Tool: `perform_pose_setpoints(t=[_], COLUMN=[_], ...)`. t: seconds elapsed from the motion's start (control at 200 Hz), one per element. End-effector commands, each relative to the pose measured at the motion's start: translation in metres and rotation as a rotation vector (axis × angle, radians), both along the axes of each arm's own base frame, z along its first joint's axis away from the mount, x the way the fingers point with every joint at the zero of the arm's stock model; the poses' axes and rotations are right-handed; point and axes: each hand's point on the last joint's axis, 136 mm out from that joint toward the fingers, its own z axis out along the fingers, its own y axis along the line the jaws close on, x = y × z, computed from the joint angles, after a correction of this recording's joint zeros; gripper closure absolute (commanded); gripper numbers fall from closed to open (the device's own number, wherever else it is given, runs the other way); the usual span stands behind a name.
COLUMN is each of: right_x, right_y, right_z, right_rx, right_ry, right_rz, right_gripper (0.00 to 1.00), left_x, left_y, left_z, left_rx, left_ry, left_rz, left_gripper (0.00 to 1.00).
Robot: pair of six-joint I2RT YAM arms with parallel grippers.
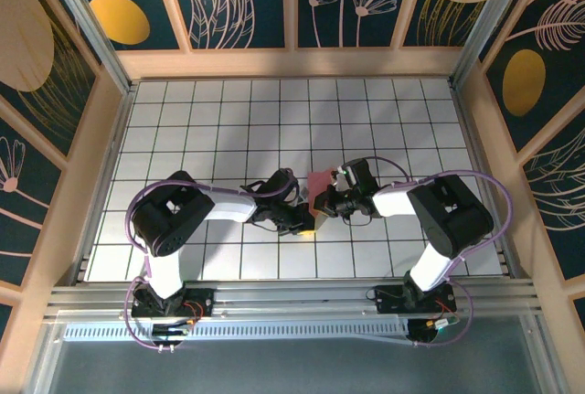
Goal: Fold a paper plane with a square sheet of paper (fold left side to right side)
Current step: Fold the wing for the fifth time at the center of the table.
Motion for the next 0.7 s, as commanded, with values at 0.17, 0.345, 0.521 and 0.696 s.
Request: perform_pose_setpoints(t=[0.17, 0.345, 0.521, 0.696], right_x=[-0.030, -0.030, -0.029, -0.028], right_y=[-0.032, -0.032, -0.031, -0.031], right_z=[-0.048, -0.049, -0.050, -0.049], right_rx=[-0.199, -0.203, -0.205, -0.205], right_ry=[0.146, 0.149, 0.152, 0.152], right_rz=[-0.028, -0.029, -0.026, -0.025], right_gripper=[1.00, 1.00, 1.00, 1.00], left_x=[-0.015, -0.026, -0.041, -0.050], left_y=[0.005, 0.014, 0.017, 0.025], left_z=[-0.016, -0.020, -0.020, -0.015], left_rx=[0.063, 0.084, 0.077, 0.070], left_ry=[0.036, 0.049, 0.074, 0.082], left_rz=[-0.020, -0.029, -0.047, -0.041], left_gripper=[1.00, 1.00, 1.00, 1.00])
